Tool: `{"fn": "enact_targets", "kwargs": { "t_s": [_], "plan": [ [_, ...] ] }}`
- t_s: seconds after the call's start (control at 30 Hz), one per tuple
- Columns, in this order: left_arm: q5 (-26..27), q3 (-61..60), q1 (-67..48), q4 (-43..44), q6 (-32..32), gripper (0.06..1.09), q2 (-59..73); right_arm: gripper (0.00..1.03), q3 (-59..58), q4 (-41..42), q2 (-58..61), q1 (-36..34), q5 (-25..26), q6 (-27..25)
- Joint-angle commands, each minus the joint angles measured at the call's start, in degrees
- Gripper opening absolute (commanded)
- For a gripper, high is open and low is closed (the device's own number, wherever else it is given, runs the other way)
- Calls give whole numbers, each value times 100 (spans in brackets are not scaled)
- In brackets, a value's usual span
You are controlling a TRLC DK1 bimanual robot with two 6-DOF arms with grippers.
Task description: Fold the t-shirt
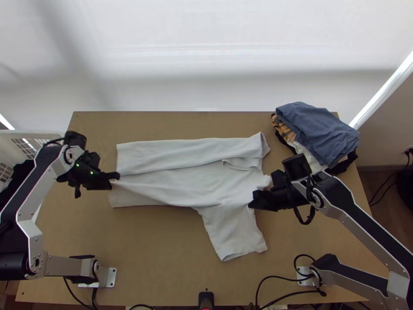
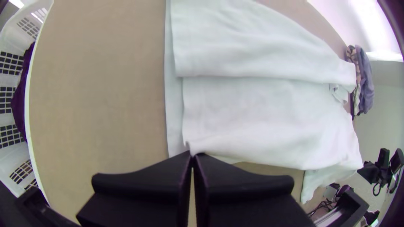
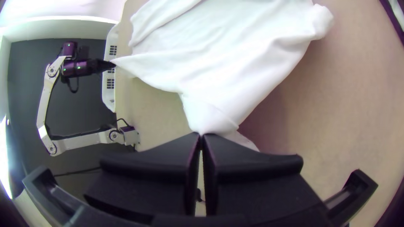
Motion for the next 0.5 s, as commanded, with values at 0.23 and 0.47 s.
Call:
{"fn": "enact_targets", "kwargs": {
  "t_s": [0.23, 0.47],
  "plan": [
    [78, 995, 33, 9, -361, 10, 413, 3, 988, 149, 613, -276, -84, 79],
    [78, 1523, -46, 9, -537, 10, 721, 3, 1814, 220, 1491, -750, -76, 62]
  ]
}}
